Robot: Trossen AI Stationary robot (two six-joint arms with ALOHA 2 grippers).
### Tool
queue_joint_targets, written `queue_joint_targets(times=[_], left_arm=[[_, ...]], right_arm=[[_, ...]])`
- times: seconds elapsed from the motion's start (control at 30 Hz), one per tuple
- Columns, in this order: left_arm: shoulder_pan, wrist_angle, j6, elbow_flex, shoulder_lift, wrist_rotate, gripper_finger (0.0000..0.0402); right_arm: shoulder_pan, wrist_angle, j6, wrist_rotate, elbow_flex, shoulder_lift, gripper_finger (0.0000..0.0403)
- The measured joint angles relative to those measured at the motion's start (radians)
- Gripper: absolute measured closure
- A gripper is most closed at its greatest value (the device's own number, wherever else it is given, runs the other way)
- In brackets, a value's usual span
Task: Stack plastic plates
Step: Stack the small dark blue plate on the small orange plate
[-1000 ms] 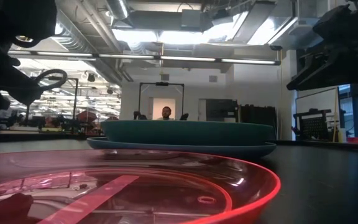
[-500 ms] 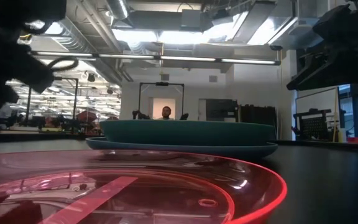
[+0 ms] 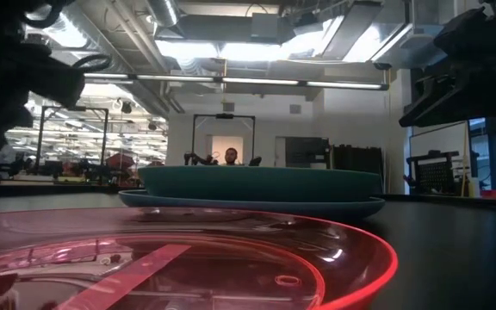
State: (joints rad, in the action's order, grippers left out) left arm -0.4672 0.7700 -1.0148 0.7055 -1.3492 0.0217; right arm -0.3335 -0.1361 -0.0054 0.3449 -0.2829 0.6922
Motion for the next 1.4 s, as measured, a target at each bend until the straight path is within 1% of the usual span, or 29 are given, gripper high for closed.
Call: queue_joint_targets(times=[0.07,0.2,0.37,0.47,0.53,0.63,1.0,1.1,1.23,1.4], left_arm=[[-0.013,-0.046,-0.005,-0.021,0.0,0.014,0.0356],[-0.021,-0.124,-0.026,-0.045,0.0,0.076,0.0356],[-0.021,-0.128,-0.03,-0.067,0.0,0.074,0.0356],[-0.021,-0.169,-0.032,-0.106,0.0,0.078,0.0356],[-0.021,-0.225,-0.041,-0.129,0.0,0.11,0.0356],[-0.019,-0.258,-0.056,-0.147,0.003,0.14,0.0356],[-0.02,-0.284,-0.049,-0.15,0.002,0.138,0.0358],[-0.02,-0.29,-0.041,-0.151,0.002,0.133,0.037],[-0.01,-0.307,-0.043,-0.15,0.001,0.131,0.0395],[0.005,-0.315,-0.032,-0.15,0.001,0.138,0.0398]], right_arm=[[0.0,0.0,0.0,0.0,0.0,0.0,0.0238],[0.0,0.005,0.0,0.002,0.0,0.0,0.0238],[0.0,0.005,-0.001,0.003,0.0,0.0,0.0238],[0.0,0.004,-0.001,0.002,0.0,0.0,0.0238],[0.0,0.004,-0.001,0.002,0.0,0.0,0.0238],[0.0,0.001,-0.001,0.003,0.0,0.0,0.0238],[0.0,0.006,-0.002,0.005,0.0,0.0,0.0238],[0.0,0.005,-0.002,0.006,0.0,0.0,0.0238],[0.0,0.006,-0.002,0.007,0.0,0.0,0.0238],[0.0,0.007,-0.003,0.007,0.0,0.0,0.0238]])
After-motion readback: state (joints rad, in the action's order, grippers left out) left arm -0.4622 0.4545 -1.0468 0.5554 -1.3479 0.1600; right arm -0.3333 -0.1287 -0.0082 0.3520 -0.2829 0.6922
